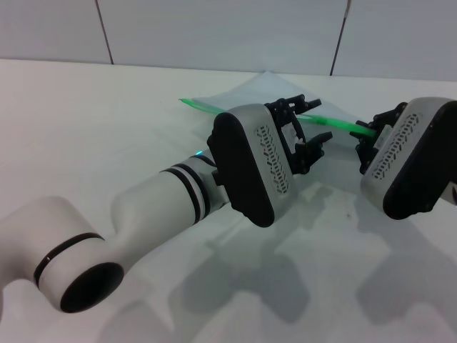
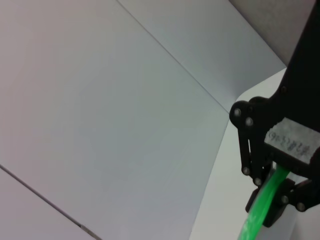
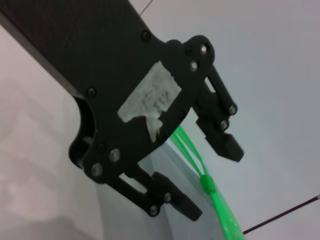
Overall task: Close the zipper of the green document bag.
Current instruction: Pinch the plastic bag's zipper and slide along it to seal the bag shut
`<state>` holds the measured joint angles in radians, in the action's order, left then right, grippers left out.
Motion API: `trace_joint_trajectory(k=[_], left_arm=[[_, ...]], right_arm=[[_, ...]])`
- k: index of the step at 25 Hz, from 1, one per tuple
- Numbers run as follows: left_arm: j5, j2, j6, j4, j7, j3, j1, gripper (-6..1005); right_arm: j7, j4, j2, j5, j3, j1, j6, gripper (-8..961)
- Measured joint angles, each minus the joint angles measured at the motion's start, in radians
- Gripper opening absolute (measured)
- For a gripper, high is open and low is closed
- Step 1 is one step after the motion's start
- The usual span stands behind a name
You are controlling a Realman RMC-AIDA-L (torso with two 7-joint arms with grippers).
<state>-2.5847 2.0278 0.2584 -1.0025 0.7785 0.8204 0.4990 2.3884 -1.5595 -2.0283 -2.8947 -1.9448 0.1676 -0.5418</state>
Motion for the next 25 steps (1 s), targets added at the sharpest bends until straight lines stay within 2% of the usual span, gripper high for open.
trace_joint_trajectory(k=[6, 22, 25], left_arm=[[0.000, 0.001, 0.003, 0.016, -0.013, -0.003, 0.011, 457], [0.000, 0.003, 0.042, 0.050, -0.035, -0.026, 0.024, 460], [0.000, 0.003, 0.043, 0.050, -0.036, -0.022, 0.023, 370]], right_arm=[[0.000, 0.000, -0.001, 0.000, -0.006, 0.000, 0.000, 54], [-0.004, -0.011, 0.000, -0.001, -0.023, -0.001, 0.000, 55], [-0.004, -0.012, 0.000, -0.001, -0.023, -0.003, 0.000, 55]])
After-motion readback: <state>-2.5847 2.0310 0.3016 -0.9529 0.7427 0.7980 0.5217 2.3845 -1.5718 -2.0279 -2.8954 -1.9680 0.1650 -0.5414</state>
